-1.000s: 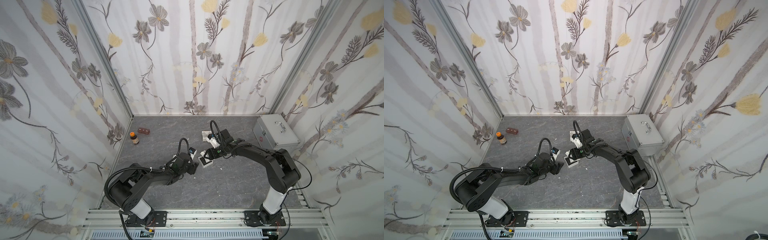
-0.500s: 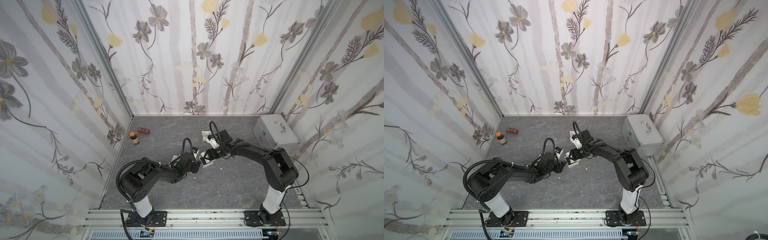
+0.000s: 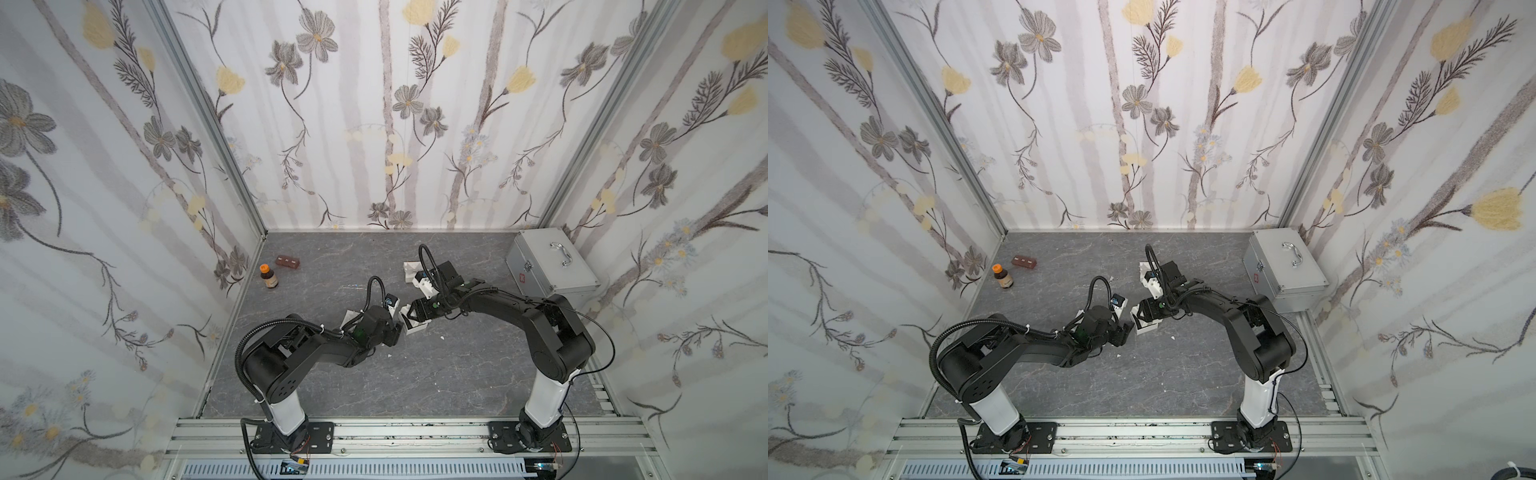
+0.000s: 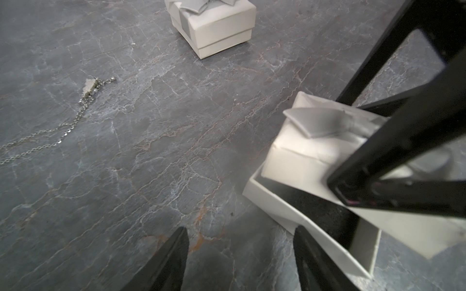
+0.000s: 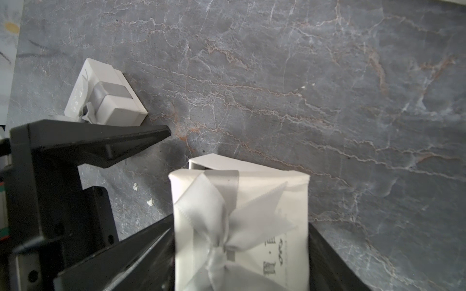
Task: Take the necklace out of the lift-off lid jewelry box
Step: Close the lid on the jewelry box.
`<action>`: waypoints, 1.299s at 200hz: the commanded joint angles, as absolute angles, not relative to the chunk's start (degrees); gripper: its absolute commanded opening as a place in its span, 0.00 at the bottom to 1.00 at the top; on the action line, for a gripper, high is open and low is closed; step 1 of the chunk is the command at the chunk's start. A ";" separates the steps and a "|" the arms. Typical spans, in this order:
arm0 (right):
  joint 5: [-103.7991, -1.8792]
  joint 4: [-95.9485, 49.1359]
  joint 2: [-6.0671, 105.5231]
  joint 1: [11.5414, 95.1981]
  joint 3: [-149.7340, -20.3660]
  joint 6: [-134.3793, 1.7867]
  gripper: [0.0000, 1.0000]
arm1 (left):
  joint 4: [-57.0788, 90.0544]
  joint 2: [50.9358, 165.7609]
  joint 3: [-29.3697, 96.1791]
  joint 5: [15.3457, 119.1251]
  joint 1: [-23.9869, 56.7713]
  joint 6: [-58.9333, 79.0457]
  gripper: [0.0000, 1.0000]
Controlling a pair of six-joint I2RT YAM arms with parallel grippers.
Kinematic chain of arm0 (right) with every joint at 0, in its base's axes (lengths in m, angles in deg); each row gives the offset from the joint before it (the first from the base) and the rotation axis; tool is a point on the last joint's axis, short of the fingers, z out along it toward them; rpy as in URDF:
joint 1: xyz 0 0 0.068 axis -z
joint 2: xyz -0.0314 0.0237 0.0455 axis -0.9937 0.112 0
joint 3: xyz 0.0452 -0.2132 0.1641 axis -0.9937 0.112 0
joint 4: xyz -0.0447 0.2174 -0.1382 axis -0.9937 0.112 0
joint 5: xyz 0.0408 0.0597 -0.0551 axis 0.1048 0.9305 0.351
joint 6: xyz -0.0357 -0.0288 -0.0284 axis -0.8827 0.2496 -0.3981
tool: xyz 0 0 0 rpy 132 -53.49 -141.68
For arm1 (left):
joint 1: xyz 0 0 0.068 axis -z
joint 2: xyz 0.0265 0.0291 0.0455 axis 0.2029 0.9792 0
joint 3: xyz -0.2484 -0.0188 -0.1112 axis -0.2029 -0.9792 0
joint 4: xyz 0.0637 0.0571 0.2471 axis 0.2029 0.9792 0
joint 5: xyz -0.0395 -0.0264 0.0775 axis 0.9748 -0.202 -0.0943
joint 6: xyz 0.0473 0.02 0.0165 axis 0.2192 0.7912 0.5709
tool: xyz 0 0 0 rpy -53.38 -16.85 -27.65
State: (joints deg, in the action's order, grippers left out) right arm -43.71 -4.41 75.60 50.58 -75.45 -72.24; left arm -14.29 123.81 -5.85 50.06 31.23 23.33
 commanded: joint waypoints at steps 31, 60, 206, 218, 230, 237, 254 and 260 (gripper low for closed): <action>-45.14 -7.14 72.76 49.98 -73.43 -66.88 0.69 | -18.29 124.54 -5.77 48.86 31.80 21.99 0.67; -45.65 -7.25 72.01 49.67 -72.81 -66.19 0.69 | -18.96 125.20 -5.70 48.51 31.95 21.82 0.67; -47.85 -7.78 70.60 48.72 -71.50 -68.43 0.80 | -20.23 125.46 -6.46 47.27 32.01 20.86 0.67; -47.98 -7.78 70.29 48.90 -71.37 -68.41 0.80 | -20.19 125.15 -6.72 46.88 32.01 20.86 0.67; -48.29 -7.76 70.04 48.99 -71.31 -68.28 0.80 | -20.09 124.48 -7.16 46.45 32.02 20.84 0.67; -48.49 -7.78 69.93 49.14 -71.24 -68.19 0.79 | -20.06 124.04 -7.61 46.10 31.98 20.85 0.67; -49.71 -7.61 70.07 49.17 -71.22 -67.99 0.75 | -19.36 122.23 -8.73 45.32 31.94 20.73 0.68; -50.12 -7.43 70.10 49.21 -71.25 -68.10 0.73 | -18.95 121.61 -8.95 44.97 31.97 20.77 0.68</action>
